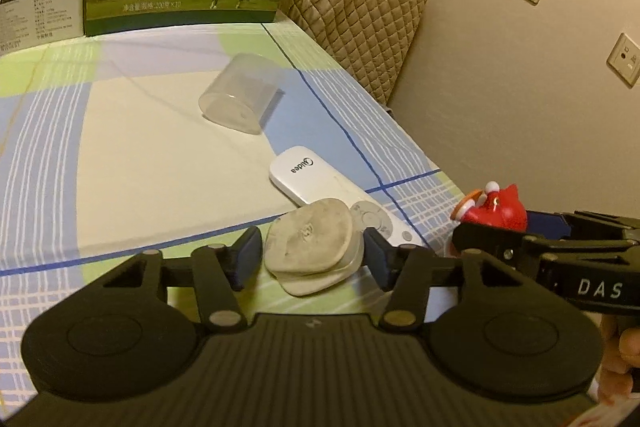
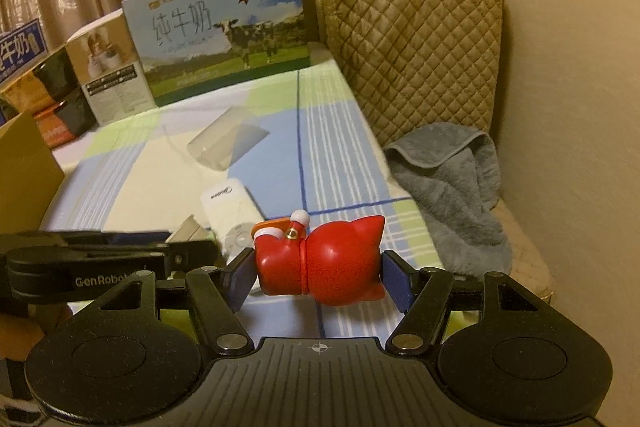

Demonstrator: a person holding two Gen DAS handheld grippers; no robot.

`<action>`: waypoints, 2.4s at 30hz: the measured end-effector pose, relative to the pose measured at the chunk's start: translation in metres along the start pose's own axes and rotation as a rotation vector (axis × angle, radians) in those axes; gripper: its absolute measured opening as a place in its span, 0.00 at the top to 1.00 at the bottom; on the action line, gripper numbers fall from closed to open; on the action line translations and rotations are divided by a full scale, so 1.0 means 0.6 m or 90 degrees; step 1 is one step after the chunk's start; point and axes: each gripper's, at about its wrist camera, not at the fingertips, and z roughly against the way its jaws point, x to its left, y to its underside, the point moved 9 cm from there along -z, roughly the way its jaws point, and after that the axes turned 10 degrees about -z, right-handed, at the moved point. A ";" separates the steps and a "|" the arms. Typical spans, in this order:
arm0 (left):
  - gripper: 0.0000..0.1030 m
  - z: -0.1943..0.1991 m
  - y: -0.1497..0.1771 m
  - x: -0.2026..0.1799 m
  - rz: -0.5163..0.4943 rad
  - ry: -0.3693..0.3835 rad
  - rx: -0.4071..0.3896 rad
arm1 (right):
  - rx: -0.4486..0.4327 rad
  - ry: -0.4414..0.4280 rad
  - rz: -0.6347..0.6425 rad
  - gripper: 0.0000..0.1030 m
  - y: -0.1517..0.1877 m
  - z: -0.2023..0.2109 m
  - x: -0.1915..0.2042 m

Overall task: Organize rigid objects
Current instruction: 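Close the left tool on the stacked beige round pads, then carry the beige pads and red figure over the cardboard box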

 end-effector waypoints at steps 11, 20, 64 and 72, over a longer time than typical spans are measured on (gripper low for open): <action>0.54 0.053 0.033 0.001 0.003 -0.058 0.038 | 0.006 -0.015 -0.017 0.38 0.005 0.006 0.007; 0.54 0.155 0.095 -0.008 -0.003 -0.115 0.051 | 0.015 -0.049 -0.008 0.38 0.028 0.036 0.041; 0.54 0.460 0.153 -0.095 0.033 -0.195 -0.050 | -0.035 -0.094 0.021 0.38 0.146 0.324 0.156; 0.54 0.509 0.173 -0.099 0.052 -0.203 -0.059 | -0.043 -0.107 0.025 0.38 0.156 0.366 0.177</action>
